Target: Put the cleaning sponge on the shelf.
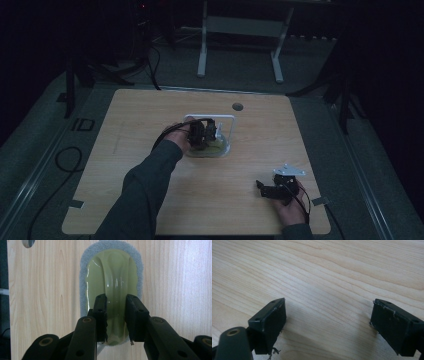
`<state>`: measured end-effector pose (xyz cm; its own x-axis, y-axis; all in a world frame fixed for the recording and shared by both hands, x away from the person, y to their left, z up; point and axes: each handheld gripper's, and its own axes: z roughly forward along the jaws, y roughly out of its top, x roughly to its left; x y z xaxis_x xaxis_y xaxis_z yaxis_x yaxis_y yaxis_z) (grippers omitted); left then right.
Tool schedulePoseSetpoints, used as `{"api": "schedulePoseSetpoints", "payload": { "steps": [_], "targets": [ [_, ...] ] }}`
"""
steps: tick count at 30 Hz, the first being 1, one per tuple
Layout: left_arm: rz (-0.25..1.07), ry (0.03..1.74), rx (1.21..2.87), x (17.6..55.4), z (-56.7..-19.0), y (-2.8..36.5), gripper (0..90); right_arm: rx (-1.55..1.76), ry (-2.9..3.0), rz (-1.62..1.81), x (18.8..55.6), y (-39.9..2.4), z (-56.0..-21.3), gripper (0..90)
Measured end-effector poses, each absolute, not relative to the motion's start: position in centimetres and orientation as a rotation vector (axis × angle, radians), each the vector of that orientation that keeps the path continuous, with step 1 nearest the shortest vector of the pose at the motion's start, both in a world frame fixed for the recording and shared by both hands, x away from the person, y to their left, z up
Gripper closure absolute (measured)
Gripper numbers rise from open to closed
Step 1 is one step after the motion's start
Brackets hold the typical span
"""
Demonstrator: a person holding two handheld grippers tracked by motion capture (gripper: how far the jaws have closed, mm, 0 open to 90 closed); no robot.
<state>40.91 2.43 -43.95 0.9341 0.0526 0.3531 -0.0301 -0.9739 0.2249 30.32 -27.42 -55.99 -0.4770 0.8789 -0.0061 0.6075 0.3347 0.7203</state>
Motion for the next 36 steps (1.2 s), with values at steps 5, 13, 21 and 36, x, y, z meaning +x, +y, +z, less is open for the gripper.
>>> {"api": "schedulePoseSetpoints", "payload": {
  "steps": [5, 13, 21, 36],
  "targets": [
    [0.536, 0.017, 2.876, 41.1, -44.2, 2.2, 71.7, 1.31, 2.21, 0.934, 30.3, -27.4, -56.0, 12.6],
    [0.547, 0.02, 2.892, 41.5, -44.8, 1.8, 71.7, 1.311, 2.21, 0.935, 30.3, -27.4, -56.0, 12.6],
    [0.566, 0.035, 2.897, 41.7, -45.0, 1.6, 71.6, 1.311, 2.21, 0.935, 30.3, -27.4, -56.0, 12.6],
    [0.593, 0.053, 2.898, 42.3, -45.3, 1.6, 71.6, 1.31, 2.21, 0.934, 30.3, -27.4, -56.0, 12.6]
  ]
}}
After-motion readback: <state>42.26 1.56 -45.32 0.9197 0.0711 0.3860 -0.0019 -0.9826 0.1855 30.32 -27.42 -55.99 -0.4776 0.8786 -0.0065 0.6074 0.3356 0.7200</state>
